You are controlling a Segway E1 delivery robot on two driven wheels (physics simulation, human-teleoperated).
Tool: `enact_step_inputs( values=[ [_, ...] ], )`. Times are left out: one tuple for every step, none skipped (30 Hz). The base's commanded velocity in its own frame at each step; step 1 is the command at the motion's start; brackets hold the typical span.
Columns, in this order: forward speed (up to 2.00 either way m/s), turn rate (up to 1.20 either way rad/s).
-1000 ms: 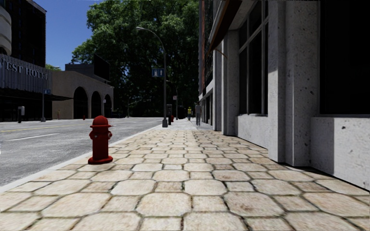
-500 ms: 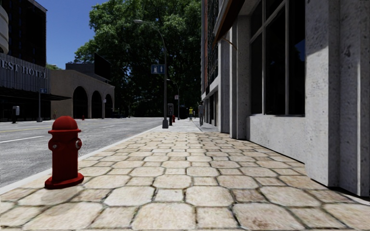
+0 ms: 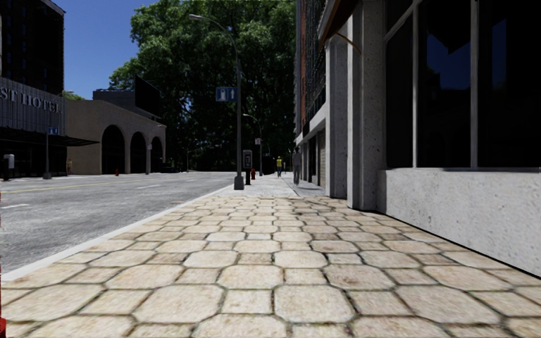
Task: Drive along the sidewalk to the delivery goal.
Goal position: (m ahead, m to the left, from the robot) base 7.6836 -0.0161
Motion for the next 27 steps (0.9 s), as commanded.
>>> enact_step_inputs(
  values=[
    [2.0,0.0],
    [2.0,0.0],
    [2.0,0.0],
    [2.0,0.0],
    [2.0,0.0],
    [2.0,0.0],
    [2.0,0.0],
    [2.0,0.0],
    [2.0,0.0],
    [2.0,0.0],
    [2.0,0.0],
    [2.0,0.0],
    [2.0,0.0],
    [2.0,0.0],
    [2.0,0.0],
    [2.0,0.0],
    [2.0,0.0],
    [2.0,0.0],
    [2.0,0.0],
    [2.0,0.0],
    [2.0,0.0],
    [2.0,0.0],
    [2.0,0.0],
    [2.0,0.0],
    [2.0,0.0],
    [2.0,0.0],
    [2.0,0.0]
  ],
)
